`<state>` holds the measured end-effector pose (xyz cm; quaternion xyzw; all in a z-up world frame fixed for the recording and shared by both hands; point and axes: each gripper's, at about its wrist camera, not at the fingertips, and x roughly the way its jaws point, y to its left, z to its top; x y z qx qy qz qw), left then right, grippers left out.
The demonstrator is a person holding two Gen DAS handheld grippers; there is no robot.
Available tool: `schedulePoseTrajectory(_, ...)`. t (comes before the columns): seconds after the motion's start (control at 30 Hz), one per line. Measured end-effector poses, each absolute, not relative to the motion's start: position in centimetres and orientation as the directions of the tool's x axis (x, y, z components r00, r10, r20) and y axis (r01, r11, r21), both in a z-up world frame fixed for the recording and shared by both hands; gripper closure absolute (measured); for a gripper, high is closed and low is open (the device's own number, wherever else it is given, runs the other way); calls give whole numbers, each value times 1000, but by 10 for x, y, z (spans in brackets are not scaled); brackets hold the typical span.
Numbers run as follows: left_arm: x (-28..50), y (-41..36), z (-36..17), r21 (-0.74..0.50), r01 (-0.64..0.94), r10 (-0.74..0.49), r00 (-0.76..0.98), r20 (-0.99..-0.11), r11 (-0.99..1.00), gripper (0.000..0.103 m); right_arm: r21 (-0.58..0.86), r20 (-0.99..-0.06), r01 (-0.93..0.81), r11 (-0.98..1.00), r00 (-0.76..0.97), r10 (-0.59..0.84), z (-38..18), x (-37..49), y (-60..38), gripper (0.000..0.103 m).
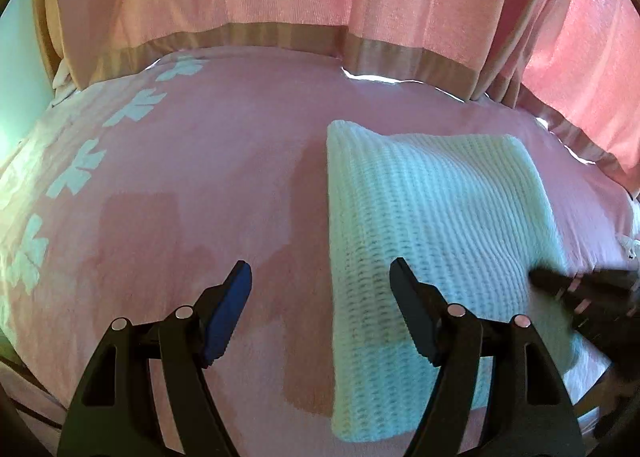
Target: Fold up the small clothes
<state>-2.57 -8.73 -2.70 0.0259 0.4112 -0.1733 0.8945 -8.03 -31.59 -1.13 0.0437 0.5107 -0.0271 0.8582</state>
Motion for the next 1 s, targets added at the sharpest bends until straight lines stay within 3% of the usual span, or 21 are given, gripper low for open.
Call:
schedulePoseTrajectory(0.13,-36,-87,-23,-86,336,-285,607,-742,938,34,105,-831,152,983,557,3,18,-108,-319,103)
schedulePoseTrajectory(0.3,-50,-90,-21,-71,341,-276,604,-748,938,34,94,-869,173,980,494,-4,-21,-132,-320,103)
schedulePoseTrajectory(0.47,-65,-93,-19,-55,350,-270,603,-751,935,32,133,-812,196,972,584,-6,10,-149,-320,98)
schedulePoseTrajectory(0.5,-67,-93,-19,-65,353,-278,600,-750,934,30,154,-801,215,964,599,-6,14,-153,-323,88)
schedulePoseTrajectory(0.53,-68,-93,-18,-85,355,-294,594,-749,931,23,162,-793,239,957,610,-18,17,-159,-326,61)
schedulePoseTrajectory(0.57,-67,-93,-16,-125,359,-326,580,-746,925,18,158,-786,275,948,617,-48,19,-161,-333,49)
schedulePoseTrajectory(0.6,-64,-91,-15,-169,363,-361,564,-743,916,17,155,-786,299,942,615,-66,19,-160,-338,44)
schedulePoseTrajectory(0.83,-12,-99,-47,-291,305,-407,459,-789,907,12,255,-846,339,906,532,40,-16,-110,-359,30)
schedulePoseTrajectory(0.93,1,-103,-66,-349,322,-462,410,-786,880,11,383,-835,375,844,532,142,-41,-105,-368,22)
schedulePoseTrajectory(1.0,9,-99,-79,-459,316,-552,345,-759,830,11,482,-798,386,787,564,212,-50,-108,-377,24)
